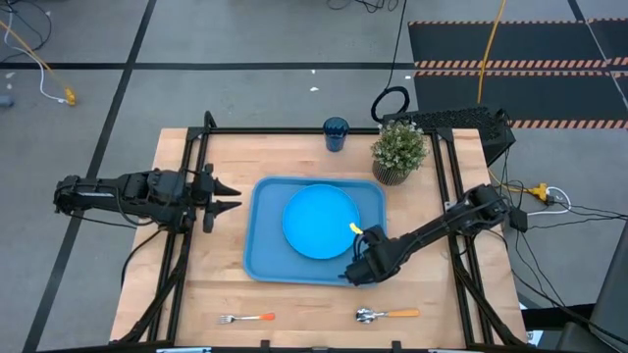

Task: Pick and place plate/cup/fork/spoon on tray
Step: Move the blue tray to the center of the table

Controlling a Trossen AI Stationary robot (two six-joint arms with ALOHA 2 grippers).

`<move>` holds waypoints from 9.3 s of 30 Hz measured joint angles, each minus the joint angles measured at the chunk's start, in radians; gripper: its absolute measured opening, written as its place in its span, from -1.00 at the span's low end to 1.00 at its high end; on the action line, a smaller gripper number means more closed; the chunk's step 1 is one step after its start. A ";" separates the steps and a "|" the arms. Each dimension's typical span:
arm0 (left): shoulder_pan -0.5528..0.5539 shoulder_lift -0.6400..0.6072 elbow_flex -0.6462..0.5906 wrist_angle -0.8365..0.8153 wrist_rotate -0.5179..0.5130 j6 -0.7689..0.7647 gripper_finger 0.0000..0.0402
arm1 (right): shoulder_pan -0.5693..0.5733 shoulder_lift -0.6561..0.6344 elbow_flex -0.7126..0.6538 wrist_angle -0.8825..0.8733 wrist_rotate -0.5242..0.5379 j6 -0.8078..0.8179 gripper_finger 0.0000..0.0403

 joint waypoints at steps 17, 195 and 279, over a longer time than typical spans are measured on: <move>0.000 0.000 0.000 -0.032 0.009 -0.004 -0.29 | -0.010 -0.004 -0.174 0.214 -0.033 -0.015 -0.29; 0.417 0.838 0.000 0.180 0.207 0.126 -0.29 | -0.666 -0.157 -0.398 0.817 -0.170 -1.741 -0.15; 0.488 1.032 -0.001 0.354 0.150 0.231 -0.29 | -0.756 -0.160 -0.401 0.790 -0.141 -1.689 -0.15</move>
